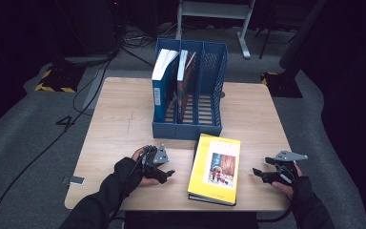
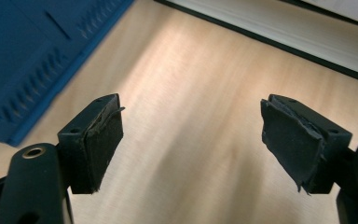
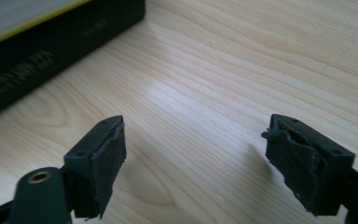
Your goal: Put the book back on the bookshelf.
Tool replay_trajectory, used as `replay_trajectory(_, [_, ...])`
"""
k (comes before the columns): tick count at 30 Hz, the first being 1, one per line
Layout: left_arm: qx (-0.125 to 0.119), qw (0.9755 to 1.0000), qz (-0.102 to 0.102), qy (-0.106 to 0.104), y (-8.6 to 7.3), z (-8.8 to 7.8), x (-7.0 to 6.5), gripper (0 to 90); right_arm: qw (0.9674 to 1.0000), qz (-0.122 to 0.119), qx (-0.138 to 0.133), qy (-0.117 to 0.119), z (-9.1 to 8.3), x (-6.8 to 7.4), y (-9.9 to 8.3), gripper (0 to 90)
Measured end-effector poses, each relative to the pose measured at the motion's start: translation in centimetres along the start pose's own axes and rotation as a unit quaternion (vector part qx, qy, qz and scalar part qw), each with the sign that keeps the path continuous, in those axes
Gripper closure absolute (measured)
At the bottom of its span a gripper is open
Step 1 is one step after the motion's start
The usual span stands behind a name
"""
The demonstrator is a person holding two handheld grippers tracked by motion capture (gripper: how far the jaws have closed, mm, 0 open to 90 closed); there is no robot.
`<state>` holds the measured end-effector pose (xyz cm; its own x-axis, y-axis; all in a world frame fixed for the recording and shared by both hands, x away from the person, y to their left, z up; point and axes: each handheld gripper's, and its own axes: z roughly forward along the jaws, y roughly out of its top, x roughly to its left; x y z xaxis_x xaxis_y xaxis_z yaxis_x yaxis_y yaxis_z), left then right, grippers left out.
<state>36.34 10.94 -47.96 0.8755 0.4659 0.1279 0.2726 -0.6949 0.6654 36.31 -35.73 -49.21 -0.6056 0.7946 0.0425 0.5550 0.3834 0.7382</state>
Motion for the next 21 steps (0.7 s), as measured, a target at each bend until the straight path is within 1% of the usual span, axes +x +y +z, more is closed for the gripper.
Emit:
replay_trajectory(1, [0.002,0.9999,-0.007,-0.014,-0.3,0.1,-0.3,20.6,1.0000,0.000,-0.003,0.004,-0.2,0.2,0.2,22.6])
replay_trajectory(3, [0.004,0.9996,-0.008,-0.026,-0.6,0.2,-0.8,20.1,0.9998,-0.008,-0.007,0.016,-0.4,0.6,0.6,22.4])
replay_trajectory(4, [0.006,0.9995,-0.006,-0.031,-0.7,0.2,-1.1,20.0,0.9997,-0.014,-0.006,0.019,-0.6,0.9,0.8,22.3])
replay_trajectory(5, [0.006,0.9995,-0.006,-0.031,-0.7,0.2,-1.1,19.7,0.9997,-0.014,-0.006,0.019,-0.6,0.9,0.8,22.3])
replay_trajectory(6, [0.009,0.9992,-0.006,-0.038,-0.9,0.3,-1.4,19.7,0.9995,-0.023,-0.007,0.020,-0.7,1.2,1.1,22.8])
replay_trajectory(7, [0.011,0.9990,-0.005,-0.043,-0.9,0.4,-1.5,19.6,0.9990,-0.032,-0.010,0.028,-0.9,1.5,1.4,22.8])
replay_trajectory(11, [0.011,0.9982,-0.004,-0.059,-1.1,0.7,-1.9,18.9,0.9982,-0.039,-0.014,0.044,-1.3,2.4,2.3,22.9])
replay_trajectory(13, [0.017,0.9977,-0.001,-0.065,-1.2,0.8,-2.1,18.9,0.9976,-0.044,-0.017,0.050,-1.5,3.0,2.8,22.8])
replay_trajectory(14, [0.015,0.9973,-0.001,-0.072,-1.2,0.8,-2.1,18.5,0.9973,-0.046,-0.017,0.054,-1.6,3.2,2.9,22.8])
replay_trajectory(16, [0.013,0.9969,-0.004,-0.078,-1.3,0.9,-2.1,18.5,0.9967,-0.054,-0.021,0.056,-1.9,3.8,3.4,22.4])
replay_trajectory(17, [0.011,0.9967,-0.006,-0.080,-1.3,1.0,-2.1,18.1,0.9960,-0.056,-0.024,0.065,-2.1,4.2,3.7,22.3])
replay_trajectory(18, [0.009,0.9964,-0.010,-0.084,-1.4,1.1,-2.1,17.8,0.9957,-0.057,-0.026,0.068,-2.1,4.4,3.9,22.3])
replay_trajectory(20, [-0.001,0.9963,-0.010,-0.085,-1.5,1.2,-2.1,16.0,0.9953,-0.064,-0.026,0.069,-2.3,5.1,4.4,22.3])
replay_trajectory(21, [-0.004,0.9963,-0.010,-0.086,-1.6,1.3,-2.1,15.6,0.9945,-0.068,-0.029,0.074,-2.3,5.5,4.7,22.3])
